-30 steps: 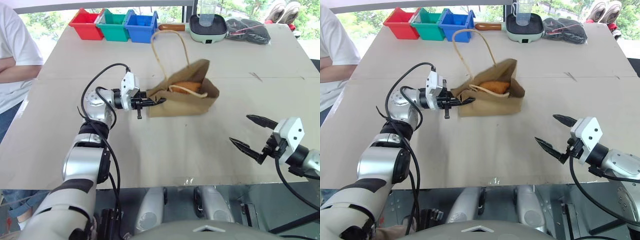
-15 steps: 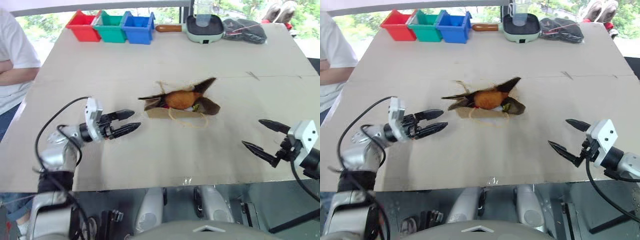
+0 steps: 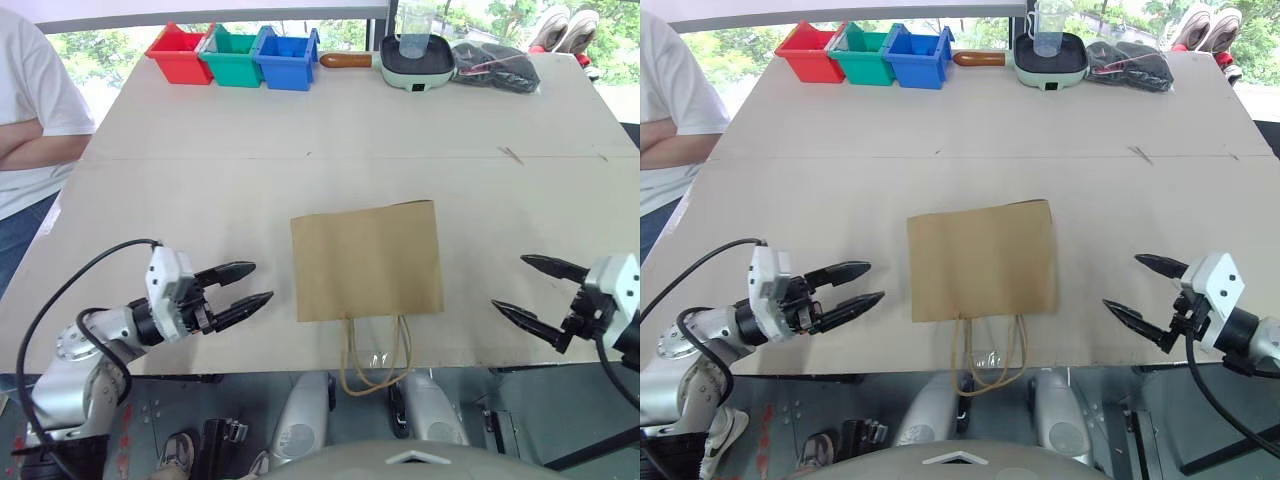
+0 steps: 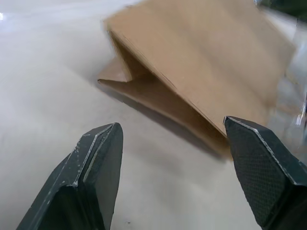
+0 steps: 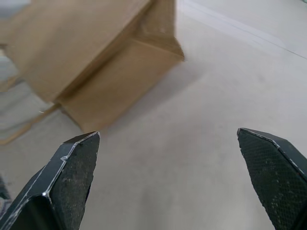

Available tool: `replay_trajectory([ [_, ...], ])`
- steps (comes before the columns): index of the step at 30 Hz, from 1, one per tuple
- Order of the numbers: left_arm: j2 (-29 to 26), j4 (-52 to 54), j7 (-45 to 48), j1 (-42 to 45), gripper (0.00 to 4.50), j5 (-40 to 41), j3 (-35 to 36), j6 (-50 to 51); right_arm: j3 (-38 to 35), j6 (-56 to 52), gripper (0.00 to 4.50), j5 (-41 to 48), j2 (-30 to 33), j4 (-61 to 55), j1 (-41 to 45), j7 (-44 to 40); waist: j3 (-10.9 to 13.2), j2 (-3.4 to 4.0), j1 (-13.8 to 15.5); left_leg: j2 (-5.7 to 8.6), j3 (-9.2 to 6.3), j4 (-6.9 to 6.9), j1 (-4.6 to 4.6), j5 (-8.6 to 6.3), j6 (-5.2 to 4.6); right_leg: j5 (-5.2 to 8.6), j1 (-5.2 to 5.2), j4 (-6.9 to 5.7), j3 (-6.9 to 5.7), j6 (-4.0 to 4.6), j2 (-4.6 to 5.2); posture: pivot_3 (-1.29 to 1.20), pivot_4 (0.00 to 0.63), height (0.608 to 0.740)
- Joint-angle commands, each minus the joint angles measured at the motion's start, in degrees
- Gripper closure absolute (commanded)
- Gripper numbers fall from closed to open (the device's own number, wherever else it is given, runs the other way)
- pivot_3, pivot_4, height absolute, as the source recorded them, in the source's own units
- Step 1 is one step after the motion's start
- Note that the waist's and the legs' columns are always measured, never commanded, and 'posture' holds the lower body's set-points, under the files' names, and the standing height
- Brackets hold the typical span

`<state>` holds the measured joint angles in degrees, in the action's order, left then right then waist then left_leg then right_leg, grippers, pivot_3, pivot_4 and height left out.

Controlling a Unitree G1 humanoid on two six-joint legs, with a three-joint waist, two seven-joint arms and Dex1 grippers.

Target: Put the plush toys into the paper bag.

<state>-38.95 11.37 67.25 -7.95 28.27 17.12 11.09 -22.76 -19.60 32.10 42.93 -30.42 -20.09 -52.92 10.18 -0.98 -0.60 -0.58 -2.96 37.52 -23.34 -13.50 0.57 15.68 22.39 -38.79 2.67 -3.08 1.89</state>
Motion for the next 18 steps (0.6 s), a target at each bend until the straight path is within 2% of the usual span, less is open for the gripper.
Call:
replay_trajectory([
  [1,0.68,-6.67,-3.49,5.19,0.82,-13.09,-2.39,-23.03,-1.13,-0.33,0.0,1.4,0.12,-2.59,-0.33,0.3,-0.02,-0.03,0.35,0.01,0.01,0.0,0.0,0.0,0.0,0.0,0.0,0.0,0.0,0.0,0.0,0.0,0.15,0.74],
  [4,-0.34,-14.35,-4.17,8.26,0.82,-21.28,-5.67,-42.17,-1.9,-0.77,0.0,2.01,0.13,-3.33,-0.38,0.58,-0.09,-0.12,0.34,0.07,0.06,0.0,0.0,0.0,0.0,-0.01,0.0,0.05,0.05,0.0,0.01,0.0,0.15,0.74],
  [7,-0.48,-23.16,-10.87,12.11,0.82,-33.06,-9.02,-63.8,-2.94,-0.03,0.0,1.83,-0.56,-4.26,-2.16,0.88,-0.11,-0.13,0.21,0.07,0.15,-0.11,0.01,-0.01,-0.02,-0.02,0.0,0.2,0.14,-0.02,0.03,0.0,0.15,0.74],
  [13,0.68,-31.74,-20.37,16.31,0.82,-43.17,-11.51,-83.55,-4.36,0.95,0.0,1.93,-1.38,-5.86,-5.39,0.62,-0.12,-0.13,0.08,-0.01,0.1,-0.12,-0.03,-0.01,-0.02,-0.03,0.0,0.21,0.08,-0.04,0.04,0.0,0.15,0.74],
  [18,9.09,-33.46,-33.95,21.2,0.82,-60.85,-6.12,-92.46,-5.24,1.9,0.0,1.66,-1.56,-5.57,-6.41,0.26,-0.18,-0.17,0.37,0.12,0.08,-0.06,0.08,-0.01,-0.02,-0.06,-0.2,0.24,0.01,-0.1,0.05,0.0,0.15,0.74],
])
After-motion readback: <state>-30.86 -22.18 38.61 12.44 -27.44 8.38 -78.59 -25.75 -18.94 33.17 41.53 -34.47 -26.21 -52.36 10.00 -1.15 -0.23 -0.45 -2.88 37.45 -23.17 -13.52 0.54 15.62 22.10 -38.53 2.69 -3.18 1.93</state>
